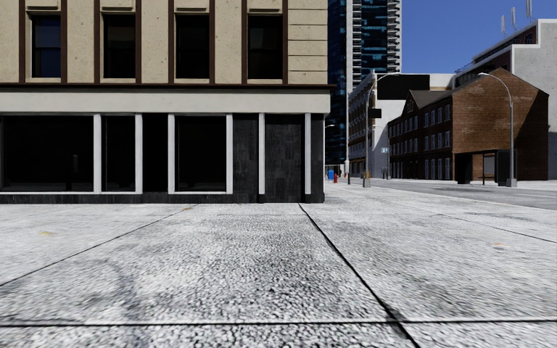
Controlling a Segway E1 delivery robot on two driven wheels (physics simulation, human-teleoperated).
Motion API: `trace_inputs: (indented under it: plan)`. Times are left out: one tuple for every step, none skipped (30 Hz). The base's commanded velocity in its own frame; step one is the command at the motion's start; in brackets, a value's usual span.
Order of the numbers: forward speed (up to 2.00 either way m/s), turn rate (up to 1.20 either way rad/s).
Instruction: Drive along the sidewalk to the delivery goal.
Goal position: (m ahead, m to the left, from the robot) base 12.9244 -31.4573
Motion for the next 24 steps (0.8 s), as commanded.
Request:
trace_inputs:
  plan:
    - [0.0, 0.0]
    - [0.0, 0.0]
    - [0.0, 0.0]
    - [0.0, 0.0]
    - [0.0, 0.0]
    - [0.0, 0.0]
    - [0.0, 0.0]
    - [0.0, 0.0]
    - [0.0, 0.0]
    - [0.0, 0.0]
    - [0.0, 0.0]
    - [0.0, 0.0]
    - [0.0, 0.0]
    - [0.0, 0.0]
    - [0.0, 0.0]
    - [0.0, 0.0]
    - [0.0, 0.0]
    - [0.0, 0.0]
    - [0.0, 0.0]
    - [0.0, 0.0]
    - [0.0, 0.0]
    - [0.0, 0.0]
    - [0.0, 0.0]
    - [0.0, 0.0]
